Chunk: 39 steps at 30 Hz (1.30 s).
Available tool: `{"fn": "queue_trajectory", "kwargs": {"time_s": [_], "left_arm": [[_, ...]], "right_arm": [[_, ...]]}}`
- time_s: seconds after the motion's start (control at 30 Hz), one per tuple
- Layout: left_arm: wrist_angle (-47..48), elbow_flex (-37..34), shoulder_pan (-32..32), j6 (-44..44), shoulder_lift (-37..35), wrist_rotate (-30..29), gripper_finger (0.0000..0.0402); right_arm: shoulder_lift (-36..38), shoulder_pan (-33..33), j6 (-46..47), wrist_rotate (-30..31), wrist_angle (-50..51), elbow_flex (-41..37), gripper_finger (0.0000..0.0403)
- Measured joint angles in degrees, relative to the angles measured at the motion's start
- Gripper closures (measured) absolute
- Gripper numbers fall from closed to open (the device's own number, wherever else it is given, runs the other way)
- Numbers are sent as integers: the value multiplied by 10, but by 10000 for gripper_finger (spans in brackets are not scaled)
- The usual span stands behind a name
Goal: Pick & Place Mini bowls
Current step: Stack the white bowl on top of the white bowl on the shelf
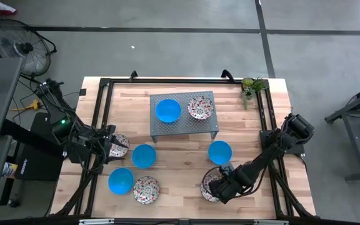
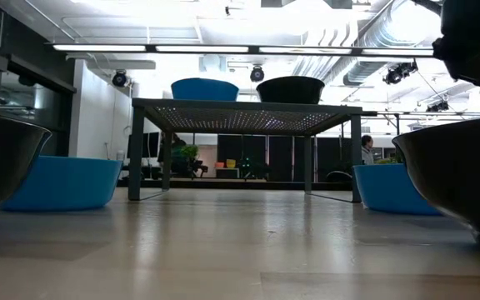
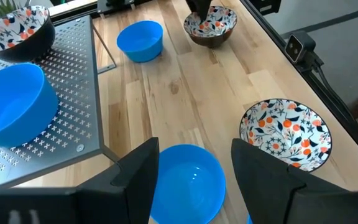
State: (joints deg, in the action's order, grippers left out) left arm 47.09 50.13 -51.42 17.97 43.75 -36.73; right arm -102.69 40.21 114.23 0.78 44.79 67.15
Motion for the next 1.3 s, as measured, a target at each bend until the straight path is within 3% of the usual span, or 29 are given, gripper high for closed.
{"fn": "queue_trajectory", "kwargs": {"time_s": [0.4,1.3], "left_arm": [[0,0,0,5,0,0,205],[5,0,0,18,0,1,205]], "right_arm": [[22,0,-2,2,2,-1,285],[26,-1,4,5,-39,-36,286]]}}
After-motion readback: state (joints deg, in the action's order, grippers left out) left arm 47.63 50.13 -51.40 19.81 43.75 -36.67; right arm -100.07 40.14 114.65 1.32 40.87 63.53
